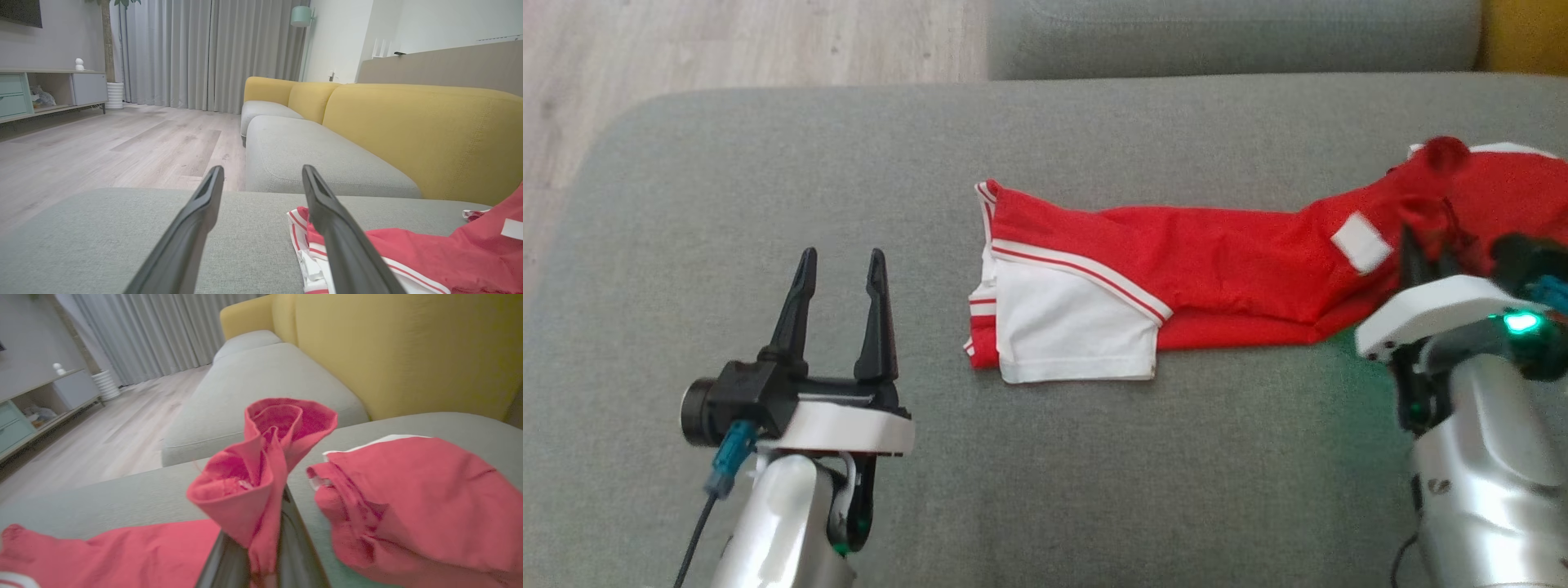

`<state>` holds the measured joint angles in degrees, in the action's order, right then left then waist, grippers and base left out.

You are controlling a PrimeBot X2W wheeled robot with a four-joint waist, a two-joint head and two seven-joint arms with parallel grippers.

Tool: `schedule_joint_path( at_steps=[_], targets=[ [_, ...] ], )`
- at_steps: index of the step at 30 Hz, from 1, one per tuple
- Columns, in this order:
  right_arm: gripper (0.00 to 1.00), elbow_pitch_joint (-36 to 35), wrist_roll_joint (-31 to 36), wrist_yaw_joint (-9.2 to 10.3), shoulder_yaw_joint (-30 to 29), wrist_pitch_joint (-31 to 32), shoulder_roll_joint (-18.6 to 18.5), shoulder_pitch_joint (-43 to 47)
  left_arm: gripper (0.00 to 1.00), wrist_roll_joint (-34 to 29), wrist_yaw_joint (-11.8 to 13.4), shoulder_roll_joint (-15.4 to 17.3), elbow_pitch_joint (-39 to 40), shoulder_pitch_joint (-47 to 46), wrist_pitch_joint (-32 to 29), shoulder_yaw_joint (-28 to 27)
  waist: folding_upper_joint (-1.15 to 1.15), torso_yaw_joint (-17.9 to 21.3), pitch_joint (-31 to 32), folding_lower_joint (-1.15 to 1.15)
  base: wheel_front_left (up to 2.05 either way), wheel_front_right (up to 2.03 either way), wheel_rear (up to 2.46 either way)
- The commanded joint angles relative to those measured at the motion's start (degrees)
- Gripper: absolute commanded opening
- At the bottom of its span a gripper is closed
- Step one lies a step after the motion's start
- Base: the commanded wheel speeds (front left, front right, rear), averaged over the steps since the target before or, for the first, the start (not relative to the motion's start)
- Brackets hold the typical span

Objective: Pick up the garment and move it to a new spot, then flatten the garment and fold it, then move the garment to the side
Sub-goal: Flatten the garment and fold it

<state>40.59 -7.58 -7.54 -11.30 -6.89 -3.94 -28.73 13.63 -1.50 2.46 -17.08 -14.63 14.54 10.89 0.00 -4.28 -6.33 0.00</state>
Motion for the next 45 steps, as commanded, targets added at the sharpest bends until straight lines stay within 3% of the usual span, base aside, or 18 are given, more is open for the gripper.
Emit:
schedule_joint_path(
  at_steps=[1,6,12,26,37,38,39,45],
  targets=[
    [0.0,-3.38,-1.75,0.05,4.15,0.93,0.86,-0.43,1.0,-0.05,0.31,0.43,2.09,-0.37,0.46,-1.7,0.0,-0.81,1.19,0.0,0.0,0.0,0.0],
    [0.0,-5.49,-13.15,0.05,14.77,3.21,1.03,0.39,1.0,-0.61,-0.08,0.43,1.78,0.12,0.46,-1.1,0.0,-2.97,2.52,0.0,0.0,0.0,0.0],
    [0.0,-5.4,-21.16,0.05,26.22,3.27,1.05,-1.88,1.0,-1.65,-0.24,0.46,1.96,-0.4,0.46,-0.4,0.0,-6.36,1.63,0.0,0.0,0.0,0.0],
    [0.0,5.88,-28.03,0.05,43.2,-1.15,1.06,-9.15,1.0,-0.27,0.5,0.43,2.25,-3.64,0.46,3.16,0.0,-13.26,-3.42,0.0,0.0,0.0,0.0],
    [0.0,11.54,-32.61,0.05,50.87,-3.82,1.06,-10.58,1.0,0.73,1.6,0.43,1.97,-4.06,0.46,4.58,0.0,-14.78,-3.98,0.0,0.0,0.0,0.0],
    [0.38,11.81,-32.79,0.05,51.66,-3.94,1.06,-10.7,1.0,0.77,1.64,0.43,1.93,-4.04,0.46,4.59,0.0,-14.73,-3.99,0.0,0.0,0.0,0.0],
    [1.0,11.39,-33.19,0.05,52.74,-4.09,1.06,-10.69,1.0,0.79,1.67,0.43,1.88,-4.03,0.46,4.58,0.0,-14.65,-3.98,0.0,0.0,0.0,0.0],
    [1.0,3.45,-40.22,0.05,60.17,-4.07,1.06,-10.33,1.0,0.7,1.76,0.43,1.53,-3.99,0.46,4.0,0.0,-13.02,-3.28,0.0,0.0,0.0,0.0]
  ],
)
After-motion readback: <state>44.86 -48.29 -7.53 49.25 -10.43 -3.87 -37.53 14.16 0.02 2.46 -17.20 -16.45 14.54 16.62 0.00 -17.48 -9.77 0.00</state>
